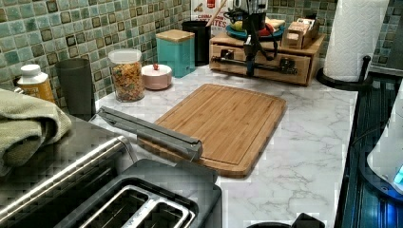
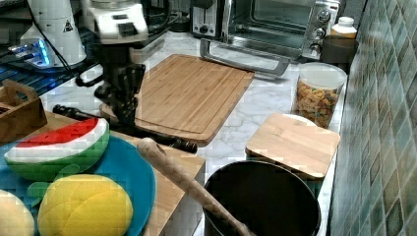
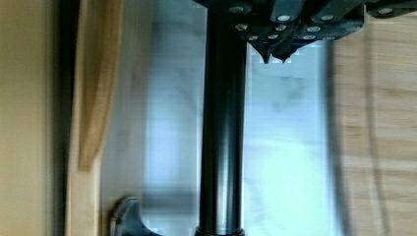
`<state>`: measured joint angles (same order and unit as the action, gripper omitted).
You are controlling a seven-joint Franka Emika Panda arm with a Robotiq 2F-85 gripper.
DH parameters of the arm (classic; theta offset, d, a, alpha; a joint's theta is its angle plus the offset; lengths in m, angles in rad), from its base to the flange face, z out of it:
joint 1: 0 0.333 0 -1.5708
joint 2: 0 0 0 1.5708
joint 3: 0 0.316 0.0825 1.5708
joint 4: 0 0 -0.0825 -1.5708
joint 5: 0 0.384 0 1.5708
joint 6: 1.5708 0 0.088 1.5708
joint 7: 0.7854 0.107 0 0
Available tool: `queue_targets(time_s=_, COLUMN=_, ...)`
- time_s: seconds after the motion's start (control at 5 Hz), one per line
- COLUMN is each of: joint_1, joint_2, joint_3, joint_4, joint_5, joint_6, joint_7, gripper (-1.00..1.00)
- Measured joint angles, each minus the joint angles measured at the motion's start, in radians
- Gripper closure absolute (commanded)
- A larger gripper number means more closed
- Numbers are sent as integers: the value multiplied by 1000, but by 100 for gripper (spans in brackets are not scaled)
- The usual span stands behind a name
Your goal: Close the drawer.
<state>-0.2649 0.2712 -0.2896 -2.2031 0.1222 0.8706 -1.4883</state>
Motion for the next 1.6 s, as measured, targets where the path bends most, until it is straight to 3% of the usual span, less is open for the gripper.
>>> queue_targets(time_s=0.4, joint_1=18, joint_2=-1, joint_3=-16, joint_4=-6, joint_5=-103, joint_6=40, joint_7=59, gripper=100)
queue_targets(time_s=1.6, joint_1=23, joint_2=-23, joint_3=-20, joint_4=-35, joint_5=-136, joint_6=80, joint_7=113, gripper=100)
